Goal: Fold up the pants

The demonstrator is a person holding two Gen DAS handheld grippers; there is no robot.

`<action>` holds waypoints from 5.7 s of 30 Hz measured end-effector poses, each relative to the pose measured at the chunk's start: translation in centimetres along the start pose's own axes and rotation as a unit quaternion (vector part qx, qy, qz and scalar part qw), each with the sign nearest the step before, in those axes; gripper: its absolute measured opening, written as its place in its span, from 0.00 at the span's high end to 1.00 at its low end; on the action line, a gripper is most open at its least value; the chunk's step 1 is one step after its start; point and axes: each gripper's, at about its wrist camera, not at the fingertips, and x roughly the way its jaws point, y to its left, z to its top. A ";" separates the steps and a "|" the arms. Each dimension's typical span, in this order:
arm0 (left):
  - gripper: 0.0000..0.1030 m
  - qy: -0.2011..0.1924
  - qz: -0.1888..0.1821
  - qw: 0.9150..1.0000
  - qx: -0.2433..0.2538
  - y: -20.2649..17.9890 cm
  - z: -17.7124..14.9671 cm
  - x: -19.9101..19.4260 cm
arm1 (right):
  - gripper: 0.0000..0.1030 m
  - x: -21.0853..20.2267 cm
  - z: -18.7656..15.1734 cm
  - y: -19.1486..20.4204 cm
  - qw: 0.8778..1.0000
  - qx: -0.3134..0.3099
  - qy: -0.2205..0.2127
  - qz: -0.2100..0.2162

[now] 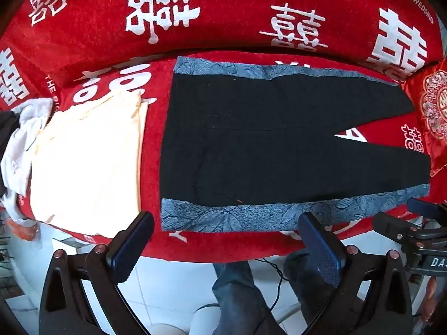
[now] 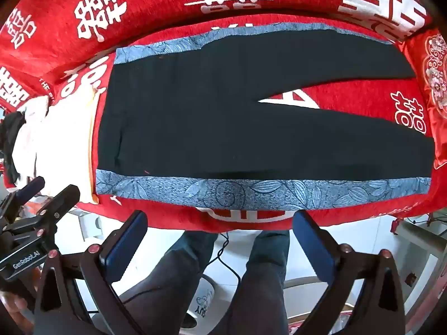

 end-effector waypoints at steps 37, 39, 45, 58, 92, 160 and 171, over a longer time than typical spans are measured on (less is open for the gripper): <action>0.00 0.014 -0.011 1.000 0.009 -0.5 1.3 -1.5 | 0.00 -2.6 0.8 -0.7 0.999 0.007 -0.044 -0.031; 0.00 0.014 -0.010 1.000 0.009 -0.4 1.4 -1.5 | 0.00 -2.6 0.9 -0.8 0.999 0.008 -0.043 -0.031; 0.00 0.012 -0.005 1.000 0.009 -0.5 1.6 -1.7 | 0.00 -2.7 1.1 -0.9 0.999 0.007 -0.043 -0.031; 0.00 0.009 -0.001 1.000 0.008 -0.4 1.6 -1.9 | 0.00 -2.9 1.2 -0.9 0.998 0.008 -0.043 -0.035; 0.00 0.008 0.025 1.000 -0.013 -2.6 2.1 -3.0 | 0.00 -3.3 1.9 -2.7 0.999 -0.007 -0.038 -0.023; 0.27 0.032 -0.278 0.927 -0.250 4.2 -3.4 20.1 | 0.51 19.5 -5.4 -13.2 0.881 0.229 -0.020 0.413; 0.71 0.021 -0.247 0.930 -0.273 5.6 -3.1 17.4 | 0.94 15.4 -3.7 -14.5 0.856 0.263 -0.057 0.441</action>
